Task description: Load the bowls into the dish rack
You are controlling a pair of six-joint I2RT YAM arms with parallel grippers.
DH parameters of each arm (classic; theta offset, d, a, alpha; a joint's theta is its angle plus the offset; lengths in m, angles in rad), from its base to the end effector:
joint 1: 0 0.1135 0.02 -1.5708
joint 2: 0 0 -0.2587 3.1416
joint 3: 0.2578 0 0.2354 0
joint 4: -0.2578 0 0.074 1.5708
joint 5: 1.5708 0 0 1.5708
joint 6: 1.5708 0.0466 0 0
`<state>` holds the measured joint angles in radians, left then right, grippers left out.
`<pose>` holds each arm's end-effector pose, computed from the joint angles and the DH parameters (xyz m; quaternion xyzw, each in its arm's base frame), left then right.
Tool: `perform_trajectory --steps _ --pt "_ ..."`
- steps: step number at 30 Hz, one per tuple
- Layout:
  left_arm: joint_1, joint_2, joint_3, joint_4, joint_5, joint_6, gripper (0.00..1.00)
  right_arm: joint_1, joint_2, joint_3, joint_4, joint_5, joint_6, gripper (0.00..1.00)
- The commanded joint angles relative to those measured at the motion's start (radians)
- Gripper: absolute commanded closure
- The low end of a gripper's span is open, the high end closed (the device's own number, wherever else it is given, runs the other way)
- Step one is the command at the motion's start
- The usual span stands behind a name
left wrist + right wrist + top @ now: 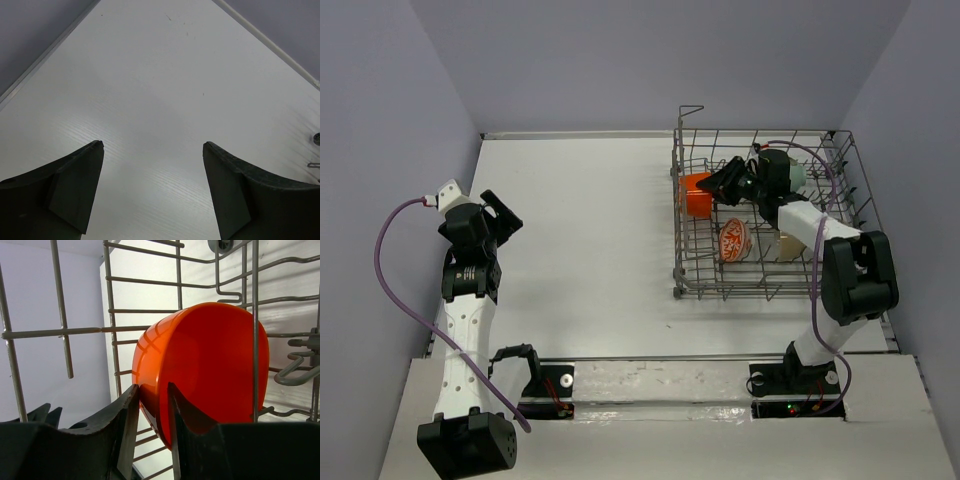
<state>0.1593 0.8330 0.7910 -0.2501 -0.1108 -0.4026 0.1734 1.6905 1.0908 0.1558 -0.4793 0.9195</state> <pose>0.1879 0.0354 0.3207 -0.2539 0.7607 -0.0282 0.5967 0.3675 0.0862 0.2419 0.1813 0.8110 0.4411 0.3390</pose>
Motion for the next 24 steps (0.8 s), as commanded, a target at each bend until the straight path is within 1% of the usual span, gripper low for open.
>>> perform_trajectory --steps 1,17,18,24 --pt "0.009 -0.006 -0.015 0.045 0.01 0.007 0.11 -0.015 -0.023 0.026 -0.091 0.097 -0.053 0.67" --pt "0.009 -0.008 -0.015 0.046 0.011 0.007 0.11 -0.025 -0.045 0.031 -0.153 0.191 -0.096 0.67" --pt "0.008 -0.009 -0.015 0.046 0.011 0.007 0.11 -0.025 -0.045 0.031 -0.182 0.199 -0.102 0.67" --pt "0.009 -0.011 -0.015 0.046 0.013 0.008 0.11 -0.025 -0.046 0.041 -0.213 0.231 -0.123 0.67"
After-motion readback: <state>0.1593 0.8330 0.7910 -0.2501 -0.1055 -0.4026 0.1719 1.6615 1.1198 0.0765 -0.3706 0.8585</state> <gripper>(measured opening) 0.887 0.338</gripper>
